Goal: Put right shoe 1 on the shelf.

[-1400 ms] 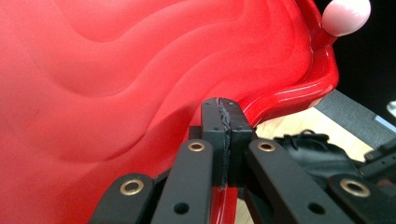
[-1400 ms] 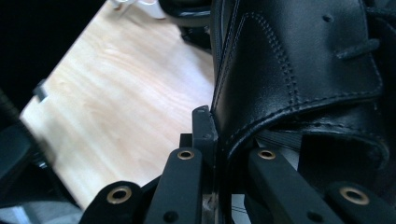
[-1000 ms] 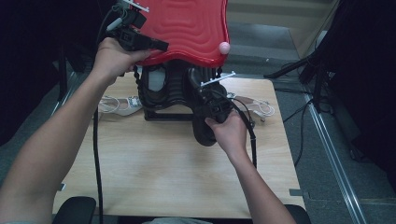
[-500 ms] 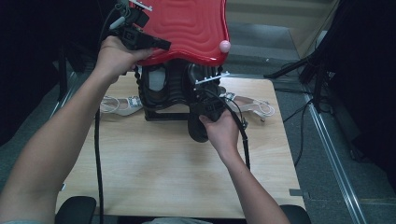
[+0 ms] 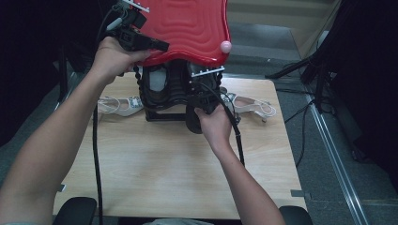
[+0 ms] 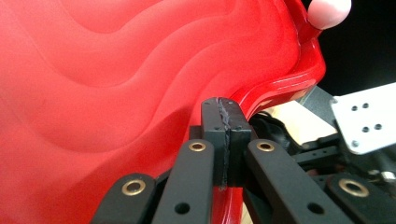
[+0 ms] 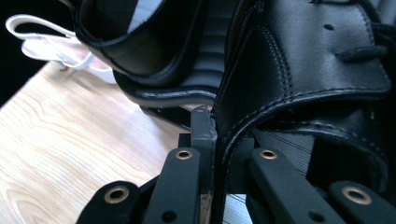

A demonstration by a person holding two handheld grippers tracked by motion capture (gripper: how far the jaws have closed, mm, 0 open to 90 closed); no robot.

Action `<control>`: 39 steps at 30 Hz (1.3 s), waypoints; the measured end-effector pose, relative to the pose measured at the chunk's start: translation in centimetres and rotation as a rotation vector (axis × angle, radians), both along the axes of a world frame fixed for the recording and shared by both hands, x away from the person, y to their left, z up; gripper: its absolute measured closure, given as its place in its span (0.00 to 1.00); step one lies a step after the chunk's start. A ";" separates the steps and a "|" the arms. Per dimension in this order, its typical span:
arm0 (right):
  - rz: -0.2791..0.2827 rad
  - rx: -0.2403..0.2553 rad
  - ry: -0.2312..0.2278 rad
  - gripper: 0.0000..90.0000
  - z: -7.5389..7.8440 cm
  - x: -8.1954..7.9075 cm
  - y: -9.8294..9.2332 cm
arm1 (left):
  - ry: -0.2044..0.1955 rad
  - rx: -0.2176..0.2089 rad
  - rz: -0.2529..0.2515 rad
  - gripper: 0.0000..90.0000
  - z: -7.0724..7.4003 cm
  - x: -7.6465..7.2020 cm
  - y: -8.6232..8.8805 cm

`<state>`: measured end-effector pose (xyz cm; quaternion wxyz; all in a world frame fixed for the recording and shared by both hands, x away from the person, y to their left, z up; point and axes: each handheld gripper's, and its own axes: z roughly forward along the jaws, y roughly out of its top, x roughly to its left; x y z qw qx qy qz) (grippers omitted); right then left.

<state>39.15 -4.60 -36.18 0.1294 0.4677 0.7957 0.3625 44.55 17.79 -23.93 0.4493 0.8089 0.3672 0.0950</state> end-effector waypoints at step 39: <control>0.013 -0.025 -0.115 0.68 -0.8 1.1 1.8 | -0.005 0.009 0.031 1.00 -0.1 -0.2 -0.1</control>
